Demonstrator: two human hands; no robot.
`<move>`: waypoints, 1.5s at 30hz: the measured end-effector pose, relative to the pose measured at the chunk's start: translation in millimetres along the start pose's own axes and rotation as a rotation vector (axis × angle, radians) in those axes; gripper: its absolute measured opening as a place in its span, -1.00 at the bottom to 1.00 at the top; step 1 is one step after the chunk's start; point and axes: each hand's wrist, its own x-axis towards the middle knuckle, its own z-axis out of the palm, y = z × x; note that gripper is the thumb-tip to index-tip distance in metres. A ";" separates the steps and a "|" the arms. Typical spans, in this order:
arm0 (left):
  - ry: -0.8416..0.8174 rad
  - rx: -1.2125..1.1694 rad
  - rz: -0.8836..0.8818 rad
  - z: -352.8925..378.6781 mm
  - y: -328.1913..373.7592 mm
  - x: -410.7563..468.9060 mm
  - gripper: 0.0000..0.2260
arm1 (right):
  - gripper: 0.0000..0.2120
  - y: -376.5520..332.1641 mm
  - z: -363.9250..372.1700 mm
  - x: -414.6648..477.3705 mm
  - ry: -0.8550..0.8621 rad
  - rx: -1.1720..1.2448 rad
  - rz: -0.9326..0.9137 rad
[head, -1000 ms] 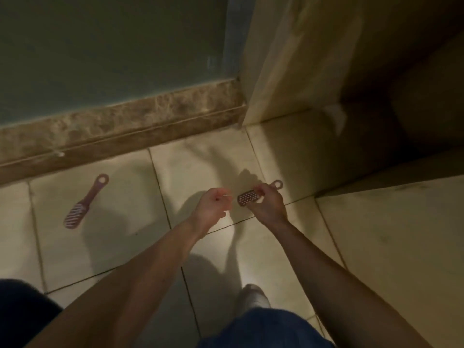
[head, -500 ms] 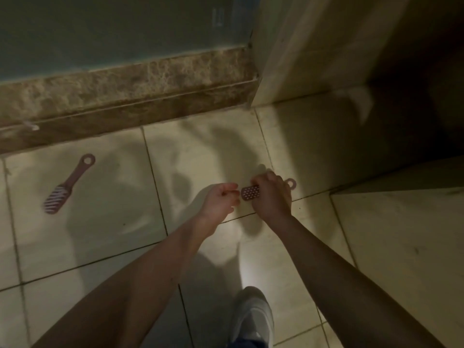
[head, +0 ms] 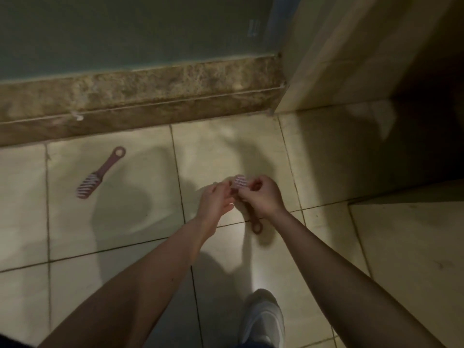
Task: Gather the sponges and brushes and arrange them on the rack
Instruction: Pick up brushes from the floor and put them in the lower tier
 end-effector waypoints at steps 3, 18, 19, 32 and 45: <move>-0.023 -0.056 0.021 -18.5 10.5 -2.8 -0.78 | -0.75 -18.1 22.5 -0.2 -0.092 0.228 0.063; 0.381 -0.261 0.083 -161.3 27.3 -10.8 -0.70 | -0.84 -109.8 153.3 -20.8 -0.593 0.175 -0.066; 0.404 -0.306 0.086 -169.9 27.3 -10.5 -0.70 | -0.83 -114.5 163.2 -23.1 -0.598 0.159 -0.084; 0.618 -0.714 0.066 -256.1 13.5 -19.1 -0.67 | -0.54 -153.6 280.0 -17.6 -0.464 -0.861 -0.946; 0.618 -0.779 0.048 -270.2 -0.3 -22.2 -0.67 | -0.67 -152.3 295.4 -11.8 -0.399 -1.326 -1.114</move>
